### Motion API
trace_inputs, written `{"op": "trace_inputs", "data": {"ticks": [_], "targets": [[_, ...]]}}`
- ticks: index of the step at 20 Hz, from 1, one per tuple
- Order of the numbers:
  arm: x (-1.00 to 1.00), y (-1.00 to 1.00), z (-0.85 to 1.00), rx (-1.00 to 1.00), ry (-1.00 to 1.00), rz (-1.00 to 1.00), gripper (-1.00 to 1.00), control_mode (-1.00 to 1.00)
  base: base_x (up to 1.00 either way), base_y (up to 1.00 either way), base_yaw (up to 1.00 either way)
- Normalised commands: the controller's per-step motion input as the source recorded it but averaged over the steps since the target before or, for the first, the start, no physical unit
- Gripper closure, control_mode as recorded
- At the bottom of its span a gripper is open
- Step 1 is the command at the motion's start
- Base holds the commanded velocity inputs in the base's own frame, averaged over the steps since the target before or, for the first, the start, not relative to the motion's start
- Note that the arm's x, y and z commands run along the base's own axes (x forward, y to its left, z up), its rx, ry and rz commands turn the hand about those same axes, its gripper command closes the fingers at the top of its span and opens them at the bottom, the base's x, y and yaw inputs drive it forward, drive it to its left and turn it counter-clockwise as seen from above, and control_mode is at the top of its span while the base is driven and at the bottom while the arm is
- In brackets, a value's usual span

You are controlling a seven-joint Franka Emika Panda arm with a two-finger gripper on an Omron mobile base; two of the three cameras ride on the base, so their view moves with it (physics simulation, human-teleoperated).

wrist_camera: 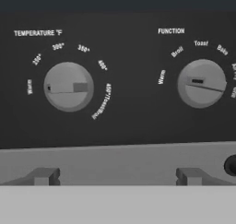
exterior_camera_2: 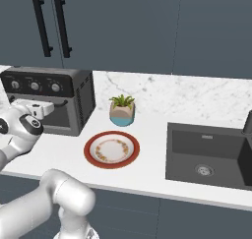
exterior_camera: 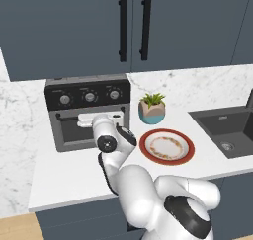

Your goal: Pick up the kebab skewer and baguette bread, and place them inside the toaster oven. Close the toaster oven door and start by setting the timer.

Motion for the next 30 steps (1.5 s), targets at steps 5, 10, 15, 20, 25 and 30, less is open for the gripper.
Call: {"op": "trace_inputs", "data": {"ticks": [5,10,15,20,25,30], "targets": [[-0.25,0.16,0.11,0.00,-0.01,0.00,-1.00,-1.00,0.00,0.00,0.00],[-0.17,0.25,0.29,0.00,-0.02,0.00,-1.00,-1.00,0.00,0.00,0.00],[-0.05,0.27,0.37,0.00,0.00,0.01,-1.00,-1.00,0.00,0.00,0.00],[-0.08,0.36,0.12,0.00,0.00,0.01,-1.00,-1.00,0.00,0.00,0.00],[-0.05,0.43,0.00,0.00,0.00,0.01,-1.00,-1.00,0.00,0.00,0.00],[0.00,0.46,0.00,0.00,0.00,0.01,-1.00,-1.00,0.00,0.00,0.00]]}}
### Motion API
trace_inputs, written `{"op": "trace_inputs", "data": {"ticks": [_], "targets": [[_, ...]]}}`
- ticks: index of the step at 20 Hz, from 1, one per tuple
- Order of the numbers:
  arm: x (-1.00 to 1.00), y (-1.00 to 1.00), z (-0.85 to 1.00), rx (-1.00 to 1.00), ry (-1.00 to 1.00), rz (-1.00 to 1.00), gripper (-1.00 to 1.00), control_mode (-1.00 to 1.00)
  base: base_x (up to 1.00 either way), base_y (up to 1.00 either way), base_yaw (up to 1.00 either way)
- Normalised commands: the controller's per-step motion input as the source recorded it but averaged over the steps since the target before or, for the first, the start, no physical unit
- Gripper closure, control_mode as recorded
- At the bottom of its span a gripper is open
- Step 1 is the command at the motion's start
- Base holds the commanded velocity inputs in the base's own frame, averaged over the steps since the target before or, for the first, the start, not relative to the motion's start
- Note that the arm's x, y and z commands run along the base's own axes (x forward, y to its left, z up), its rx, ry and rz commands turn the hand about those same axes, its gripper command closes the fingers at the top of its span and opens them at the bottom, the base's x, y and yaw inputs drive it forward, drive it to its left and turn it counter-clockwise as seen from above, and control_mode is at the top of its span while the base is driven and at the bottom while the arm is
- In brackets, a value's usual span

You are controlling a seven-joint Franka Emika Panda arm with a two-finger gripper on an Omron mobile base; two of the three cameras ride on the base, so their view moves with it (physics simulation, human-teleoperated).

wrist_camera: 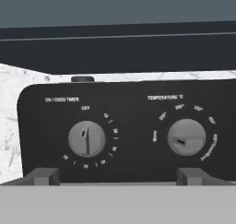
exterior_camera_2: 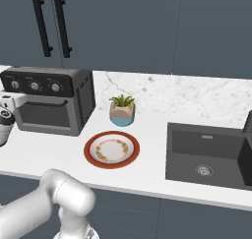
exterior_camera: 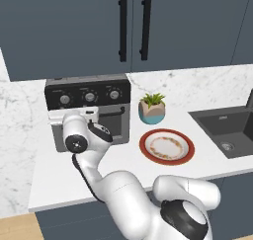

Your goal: Pick up the kebab skewer and baguette bread, and place them inside the toaster oven. Close the toaster oven door and start by setting the timer.

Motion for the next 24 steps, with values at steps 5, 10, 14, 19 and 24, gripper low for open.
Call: {"op": "trace_inputs", "data": {"ticks": [5,10,14,19,24], "targets": [[0.00,0.40,0.00,0.00,0.00,0.00,-1.00,-1.00,0.00,0.00,0.00],[0.04,0.06,0.00,0.00,0.00,0.00,-1.00,-1.00,0.00,0.00,0.00],[0.15,0.00,0.02,0.02,0.00,0.00,-1.00,-1.00,0.00,0.00,0.00],[0.18,0.00,0.14,0.03,0.00,0.00,-1.00,-1.00,0.00,0.00,0.00],[0.08,0.00,0.19,0.03,0.00,0.00,-1.00,-1.00,0.00,0.00,0.00]]}}
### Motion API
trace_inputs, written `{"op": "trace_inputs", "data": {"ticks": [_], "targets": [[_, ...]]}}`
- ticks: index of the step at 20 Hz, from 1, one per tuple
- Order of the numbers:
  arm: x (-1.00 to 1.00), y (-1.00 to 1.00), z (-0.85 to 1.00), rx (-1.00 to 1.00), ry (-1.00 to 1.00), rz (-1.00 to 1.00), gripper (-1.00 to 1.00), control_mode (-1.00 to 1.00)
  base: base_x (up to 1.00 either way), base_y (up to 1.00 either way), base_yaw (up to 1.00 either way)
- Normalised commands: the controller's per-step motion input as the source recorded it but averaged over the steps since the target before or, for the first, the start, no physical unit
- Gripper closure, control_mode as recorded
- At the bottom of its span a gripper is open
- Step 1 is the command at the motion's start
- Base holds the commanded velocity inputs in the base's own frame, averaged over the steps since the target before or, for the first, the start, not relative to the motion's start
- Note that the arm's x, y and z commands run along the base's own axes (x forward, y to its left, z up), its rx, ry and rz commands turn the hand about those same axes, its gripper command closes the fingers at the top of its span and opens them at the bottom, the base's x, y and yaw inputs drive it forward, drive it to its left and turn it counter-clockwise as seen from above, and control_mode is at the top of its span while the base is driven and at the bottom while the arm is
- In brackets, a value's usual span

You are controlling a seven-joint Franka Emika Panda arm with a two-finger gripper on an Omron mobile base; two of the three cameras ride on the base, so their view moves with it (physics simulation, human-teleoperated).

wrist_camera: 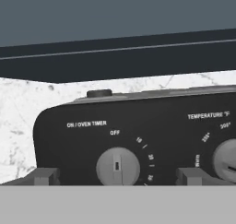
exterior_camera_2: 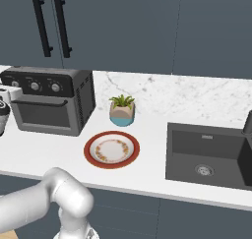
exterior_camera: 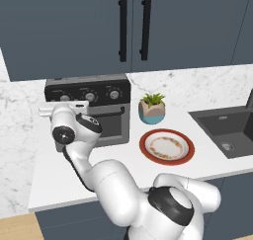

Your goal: Pick up the kebab skewer and baguette bread, and place them inside the toaster oven. Close the toaster oven door and start by setting the timer.

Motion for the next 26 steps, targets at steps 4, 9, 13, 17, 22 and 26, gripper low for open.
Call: {"op": "trace_inputs", "data": {"ticks": [4,9,13,17,22,26], "targets": [[0.02,0.00,0.00,0.00,0.00,0.00,-1.00,-1.00,0.00,0.00,0.00],[0.00,0.00,-0.04,0.00,0.00,0.00,-1.00,-1.00,0.00,0.00,0.00],[0.05,0.00,-0.01,0.00,0.00,0.00,-1.00,-1.00,0.00,0.00,0.00],[0.21,0.06,0.00,0.00,0.00,0.00,-1.00,-1.00,0.00,0.00,0.00],[0.12,0.00,-0.10,0.00,0.00,0.00,-1.00,-1.00,0.00,0.00,0.00],[0.01,0.00,-0.15,0.00,0.00,0.00,-1.00,-1.00,0.00,0.00,0.00]]}}
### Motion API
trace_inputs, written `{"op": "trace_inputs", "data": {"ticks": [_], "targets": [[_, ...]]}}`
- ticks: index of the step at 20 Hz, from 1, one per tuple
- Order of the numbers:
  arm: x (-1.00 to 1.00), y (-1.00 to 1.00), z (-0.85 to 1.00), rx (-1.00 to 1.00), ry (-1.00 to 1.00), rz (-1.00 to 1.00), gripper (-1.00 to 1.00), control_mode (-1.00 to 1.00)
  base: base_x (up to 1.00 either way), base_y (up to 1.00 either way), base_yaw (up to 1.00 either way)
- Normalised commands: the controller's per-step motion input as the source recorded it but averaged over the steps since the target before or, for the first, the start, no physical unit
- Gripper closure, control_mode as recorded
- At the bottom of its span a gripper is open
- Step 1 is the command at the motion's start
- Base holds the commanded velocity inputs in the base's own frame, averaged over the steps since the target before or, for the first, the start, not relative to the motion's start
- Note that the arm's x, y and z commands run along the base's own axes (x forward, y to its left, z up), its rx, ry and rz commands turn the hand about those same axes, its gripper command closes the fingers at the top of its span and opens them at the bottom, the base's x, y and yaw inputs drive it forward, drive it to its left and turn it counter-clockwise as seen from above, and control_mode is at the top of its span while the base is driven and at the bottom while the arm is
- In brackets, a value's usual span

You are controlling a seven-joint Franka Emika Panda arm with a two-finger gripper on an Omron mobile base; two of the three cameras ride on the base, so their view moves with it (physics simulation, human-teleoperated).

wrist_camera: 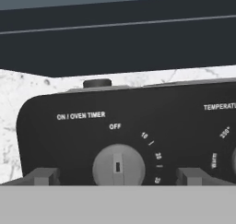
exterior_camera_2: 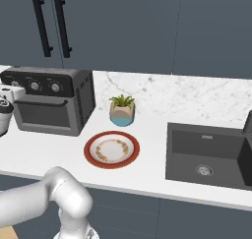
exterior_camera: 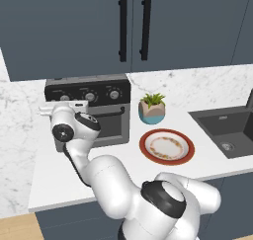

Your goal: Pick up the kebab skewer and baguette bread, and place them inside the toaster oven. Close the toaster oven door and start by setting the timer.

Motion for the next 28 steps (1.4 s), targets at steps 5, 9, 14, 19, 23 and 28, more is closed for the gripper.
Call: {"op": "trace_inputs", "data": {"ticks": [5,9,14,19,23,28], "targets": [[0.04,0.00,-0.03,0.00,0.00,0.00,-1.00,-1.00,0.00,0.00,0.00],[0.15,0.00,0.00,0.00,0.00,0.00,-1.00,-1.00,0.00,0.00,0.00],[0.11,0.00,0.00,0.00,0.00,0.00,-1.00,-1.00,0.00,0.00,0.00],[0.01,0.00,0.00,0.00,0.00,0.00,-1.00,-1.00,0.00,0.00,0.00],[0.00,0.00,0.00,0.00,0.00,0.00,-1.00,-1.00,0.00,0.00,0.00],[0.00,0.00,0.00,0.00,0.00,0.00,-1.00,-1.00,0.00,0.00,0.00]]}}
